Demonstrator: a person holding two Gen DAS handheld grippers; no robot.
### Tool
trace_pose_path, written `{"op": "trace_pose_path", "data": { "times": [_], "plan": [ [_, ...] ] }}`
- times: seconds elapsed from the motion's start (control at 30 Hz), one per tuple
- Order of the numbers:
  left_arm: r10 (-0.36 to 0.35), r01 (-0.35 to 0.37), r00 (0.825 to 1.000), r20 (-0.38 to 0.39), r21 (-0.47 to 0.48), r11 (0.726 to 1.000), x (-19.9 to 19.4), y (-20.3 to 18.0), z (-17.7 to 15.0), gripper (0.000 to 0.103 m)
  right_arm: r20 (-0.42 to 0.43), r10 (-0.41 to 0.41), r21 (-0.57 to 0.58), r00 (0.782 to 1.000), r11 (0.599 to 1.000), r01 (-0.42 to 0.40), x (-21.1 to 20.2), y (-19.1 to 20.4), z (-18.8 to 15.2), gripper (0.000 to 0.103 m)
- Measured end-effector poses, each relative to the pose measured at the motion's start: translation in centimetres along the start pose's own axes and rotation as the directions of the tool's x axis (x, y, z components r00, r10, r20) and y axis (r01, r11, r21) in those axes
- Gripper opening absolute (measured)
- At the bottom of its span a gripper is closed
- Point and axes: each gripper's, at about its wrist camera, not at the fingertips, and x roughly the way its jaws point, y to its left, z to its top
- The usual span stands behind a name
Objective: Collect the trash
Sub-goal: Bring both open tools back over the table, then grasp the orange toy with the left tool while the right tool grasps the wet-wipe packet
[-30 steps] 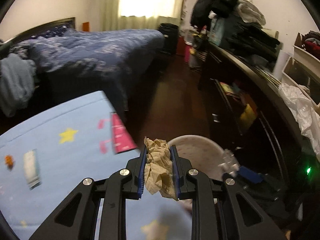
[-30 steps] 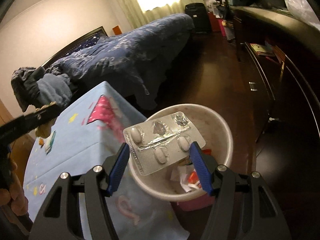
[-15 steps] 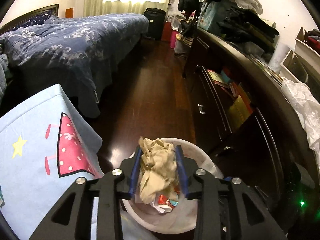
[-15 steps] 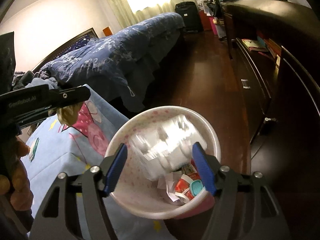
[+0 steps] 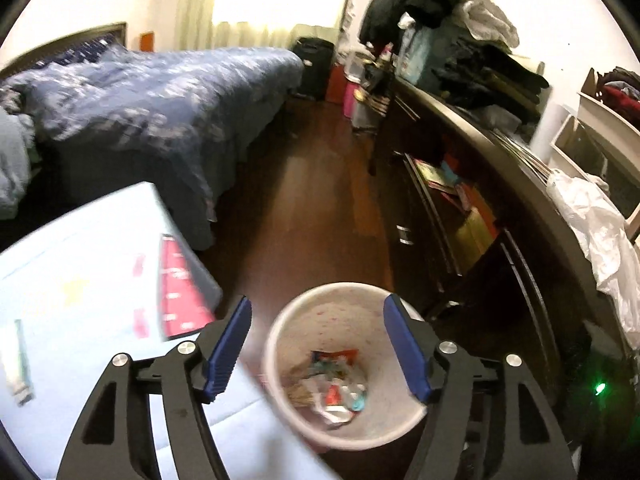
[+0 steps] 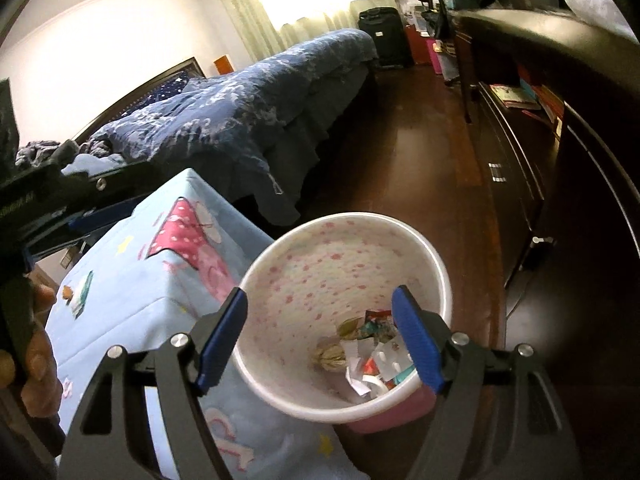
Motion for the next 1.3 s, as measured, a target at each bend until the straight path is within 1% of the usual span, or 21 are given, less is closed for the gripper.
{"op": "trace_pose_path", "data": {
  "times": [0.07,0.13,0.2,0.27,0.37,0.4,0.47,0.53,0.6,0.77,0.9,1.03,1.13,1.23,1.3],
  "plan": [
    [0.053,-0.053,0.998,0.020,-0.006,0.999,-1.6,1.2,-0.6,0.073,0.010,0.012,-0.024,1.000,1.000,-0.012,-0.9,1.3,0.0,0.078],
    [0.115,-0.115,0.993,0.038,-0.024,0.993,-3.6,3.0,-1.4,0.074,0.017,0.033,-0.055,0.999,0.998,-0.032,-1.7,3.1,-0.1,0.081],
    [0.168,-0.166,0.984,0.052,-0.042,0.985,-5.2,4.8,-2.2,0.079,0.019,0.057,-0.091,0.998,0.994,-0.056,-2.5,5.2,-0.2,0.083],
    [0.230,-0.226,0.971,0.066,-0.062,0.972,-6.9,6.7,-3.2,0.080,0.014,0.075,-0.123,0.997,0.990,-0.073,-2.8,7.2,-0.3,0.084],
    [0.332,-0.322,0.940,0.077,-0.114,0.940,-9.8,10.3,-4.6,0.082,-0.005,0.116,-0.180,0.993,0.977,-0.115,-3.1,10.6,-0.8,0.085],
    [0.347,-0.335,0.935,0.078,-0.128,0.933,-10.5,11.2,-4.9,0.083,-0.017,0.130,-0.204,0.991,0.970,-0.131,-3.0,12.1,-1.1,0.086],
    [0.391,-0.374,0.916,0.087,-0.167,0.912,-12.1,13.4,-5.8,0.086,-0.035,0.150,-0.231,0.988,0.961,-0.154,-2.9,13.9,-1.5,0.086],
    [0.444,-0.421,0.892,0.086,-0.204,0.884,-13.6,15.8,-6.6,0.086,-0.062,0.168,-0.258,0.984,0.949,-0.178,-2.7,16.1,-2.0,0.086],
    [0.484,-0.455,0.872,0.075,-0.243,0.857,-14.8,18.2,-7.4,0.086,-0.091,0.189,-0.281,0.978,0.937,-0.208,-2.3,18.3,-2.5,0.086],
    [0.538,-0.501,0.842,0.040,-0.313,0.807,-16.3,23.0,-9.0,0.086,-0.135,0.216,-0.343,0.967,0.906,-0.250,-1.8,22.8,-3.5,0.086],
    [0.552,-0.511,0.834,0.022,-0.347,0.787,-16.8,25.9,-9.8,0.086,-0.155,0.225,-0.392,0.962,0.879,-0.269,-1.1,26.3,-3.9,0.087],
    [0.558,-0.517,0.830,0.007,-0.366,0.774,-16.6,28.2,-10.0,0.086,-0.167,0.228,-0.428,0.959,0.860,-0.279,-0.8,28.2,-4.4,0.087],
    [0.549,-0.508,0.836,-0.004,-0.381,0.772,-15.9,29.9,-9.9,0.086,-0.173,0.222,-0.456,0.960,0.846,-0.278,-0.1,29.8,-4.5,0.087],
    [0.526,-0.490,0.850,-0.025,-0.401,0.774,-14.4,31.9,-9.6,0.086,-0.187,0.216,-0.477,0.958,0.833,-0.281,0.9,31.2,-4.4,0.087],
    [0.521,-0.492,0.852,-0.045,-0.406,0.770,-13.4,32.9,-9.3,0.086,-0.200,0.206,-0.488,0.958,0.827,-0.280,1.8,32.2,-4.3,0.087]
  ]
}}
